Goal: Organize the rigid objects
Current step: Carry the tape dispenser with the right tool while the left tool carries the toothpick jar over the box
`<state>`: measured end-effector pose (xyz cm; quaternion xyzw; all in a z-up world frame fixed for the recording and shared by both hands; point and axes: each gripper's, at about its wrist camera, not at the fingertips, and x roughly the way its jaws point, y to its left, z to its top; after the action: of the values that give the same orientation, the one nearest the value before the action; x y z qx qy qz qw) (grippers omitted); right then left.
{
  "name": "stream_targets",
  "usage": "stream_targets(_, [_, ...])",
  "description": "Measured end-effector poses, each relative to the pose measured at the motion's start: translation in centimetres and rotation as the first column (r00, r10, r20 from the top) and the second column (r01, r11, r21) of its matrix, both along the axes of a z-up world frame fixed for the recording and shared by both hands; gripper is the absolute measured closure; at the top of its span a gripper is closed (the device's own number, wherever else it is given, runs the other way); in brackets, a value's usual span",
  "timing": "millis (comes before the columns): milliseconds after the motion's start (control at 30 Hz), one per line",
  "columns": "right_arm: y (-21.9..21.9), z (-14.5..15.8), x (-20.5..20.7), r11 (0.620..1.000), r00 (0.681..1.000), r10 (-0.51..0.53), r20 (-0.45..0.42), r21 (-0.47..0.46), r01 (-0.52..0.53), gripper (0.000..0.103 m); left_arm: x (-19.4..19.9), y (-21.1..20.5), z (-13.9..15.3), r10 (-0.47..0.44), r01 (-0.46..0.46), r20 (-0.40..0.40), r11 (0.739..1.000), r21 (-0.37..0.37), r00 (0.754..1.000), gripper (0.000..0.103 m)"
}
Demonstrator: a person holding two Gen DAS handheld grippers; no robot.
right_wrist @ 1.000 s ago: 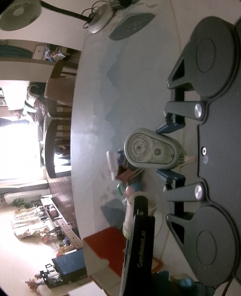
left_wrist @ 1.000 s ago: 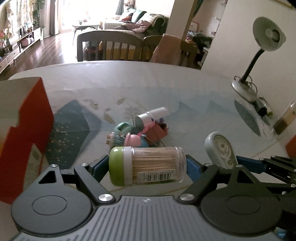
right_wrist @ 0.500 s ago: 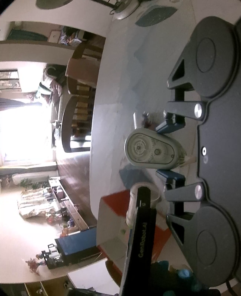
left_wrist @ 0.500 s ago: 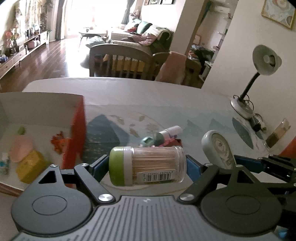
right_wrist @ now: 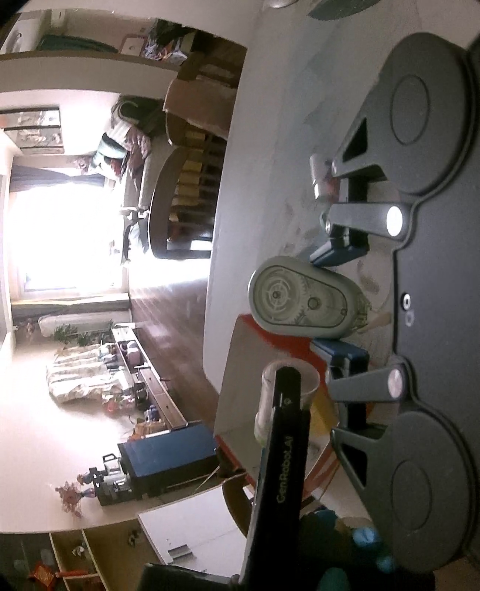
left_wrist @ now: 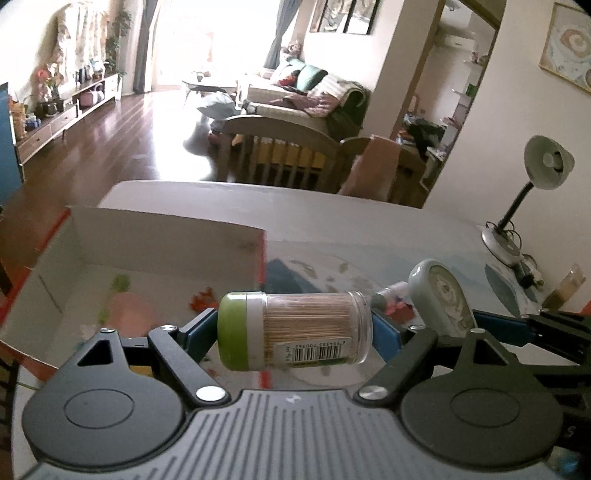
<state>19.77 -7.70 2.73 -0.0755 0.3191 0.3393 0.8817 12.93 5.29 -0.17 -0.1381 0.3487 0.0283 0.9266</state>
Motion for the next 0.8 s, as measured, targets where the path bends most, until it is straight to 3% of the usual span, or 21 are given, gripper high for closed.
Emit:
stream_targets(500, [8.0, -0.2, -0.9, 0.998, 0.998, 0.056, 0.0, -0.008, -0.056, 0.062, -2.8, 8.8, 0.6, 0.081, -0.081, 0.005, 0.996, 0.042, 0.997, 0.017])
stream_targets(800, [12.4, -2.3, -0.2, 0.996, 0.998, 0.063, -0.018, -0.061, -0.064, 0.061, -2.0, 13.9, -1.5, 0.136, -0.133, -0.04, 0.988, 0.072, 0.99, 0.017])
